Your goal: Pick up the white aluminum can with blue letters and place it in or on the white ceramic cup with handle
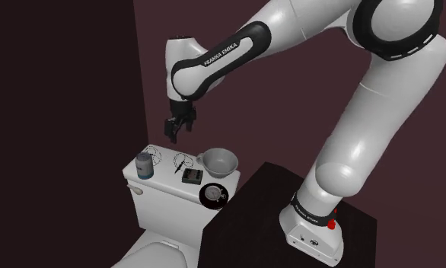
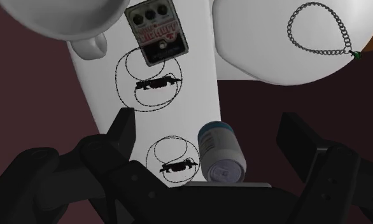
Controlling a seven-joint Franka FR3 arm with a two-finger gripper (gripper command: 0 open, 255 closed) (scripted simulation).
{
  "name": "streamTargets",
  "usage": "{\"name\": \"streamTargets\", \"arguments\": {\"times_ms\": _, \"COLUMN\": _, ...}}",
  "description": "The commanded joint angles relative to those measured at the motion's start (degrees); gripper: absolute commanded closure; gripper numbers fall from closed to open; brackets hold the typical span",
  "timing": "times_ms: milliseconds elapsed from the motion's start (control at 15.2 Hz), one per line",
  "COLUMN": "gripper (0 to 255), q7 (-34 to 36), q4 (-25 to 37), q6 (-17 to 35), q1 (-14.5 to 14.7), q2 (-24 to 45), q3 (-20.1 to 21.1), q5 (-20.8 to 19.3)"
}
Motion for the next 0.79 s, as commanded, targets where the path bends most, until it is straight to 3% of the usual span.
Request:
{"name": "streamTargets", "arguments": {"times_ms": 0, "gripper": 0, "q7": 1.55, "q4": 2.82, "q6": 2.05, "q1": 0.42, "q2": 4.71, "q3": 0.4, "q5": -1.49}}
{"name": "streamTargets", "arguments": {"times_ms": 726, "gripper": 0, "q7": 7.87, "q4": 21.98, "q6": 8.1, "q1": 5.24, "q2": 29.26, "q3": -1.13, "q5": -9.36}}
